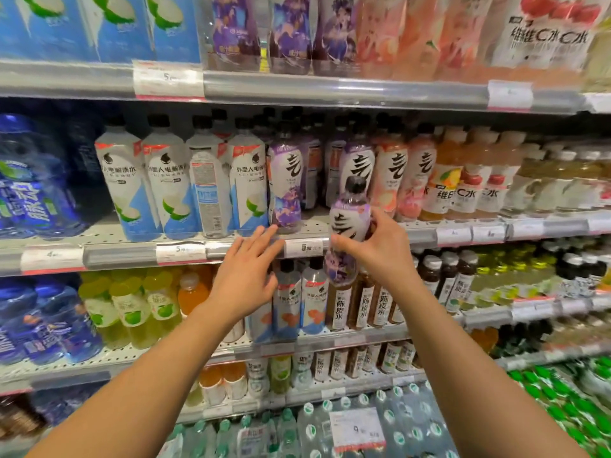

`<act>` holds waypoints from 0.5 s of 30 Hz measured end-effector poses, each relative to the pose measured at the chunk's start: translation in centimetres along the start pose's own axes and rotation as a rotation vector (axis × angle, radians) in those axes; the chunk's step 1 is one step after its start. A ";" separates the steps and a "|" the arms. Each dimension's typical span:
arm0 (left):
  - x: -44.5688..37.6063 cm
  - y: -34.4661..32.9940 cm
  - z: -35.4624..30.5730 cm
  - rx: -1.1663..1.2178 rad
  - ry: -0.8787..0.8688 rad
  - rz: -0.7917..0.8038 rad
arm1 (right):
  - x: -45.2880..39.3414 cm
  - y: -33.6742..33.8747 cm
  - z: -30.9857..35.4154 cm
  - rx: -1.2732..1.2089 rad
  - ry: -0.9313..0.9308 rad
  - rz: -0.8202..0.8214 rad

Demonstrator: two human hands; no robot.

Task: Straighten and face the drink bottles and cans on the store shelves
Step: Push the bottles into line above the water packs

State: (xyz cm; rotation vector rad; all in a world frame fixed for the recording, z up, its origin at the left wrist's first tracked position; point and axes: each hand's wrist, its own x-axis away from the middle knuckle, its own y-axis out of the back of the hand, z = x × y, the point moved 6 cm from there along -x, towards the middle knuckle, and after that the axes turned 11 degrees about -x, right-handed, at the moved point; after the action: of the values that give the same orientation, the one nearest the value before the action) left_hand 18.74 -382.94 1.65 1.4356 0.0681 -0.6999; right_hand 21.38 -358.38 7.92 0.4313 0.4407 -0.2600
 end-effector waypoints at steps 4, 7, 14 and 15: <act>-0.2 -0.1 -0.3 -0.003 0.014 -0.003 | -2.4 0.8 2.9 -0.025 0.104 -0.074; -0.1 -0.4 -0.3 -0.012 0.011 0.000 | -3.9 0.7 4.2 -0.032 0.143 -0.125; -0.2 -1.1 -0.4 -0.015 0.005 -0.022 | -5.4 -1.5 4.1 -0.080 0.165 -0.167; -0.2 -1.1 -0.4 -0.016 0.003 -0.024 | -5.6 -1.8 4.0 -0.080 0.155 -0.170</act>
State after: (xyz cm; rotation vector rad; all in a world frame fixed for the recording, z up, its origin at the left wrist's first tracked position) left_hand 18.16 -382.46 0.69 1.4230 0.0931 -0.7159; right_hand 17.28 -360.97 13.15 0.3375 0.6388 -0.3735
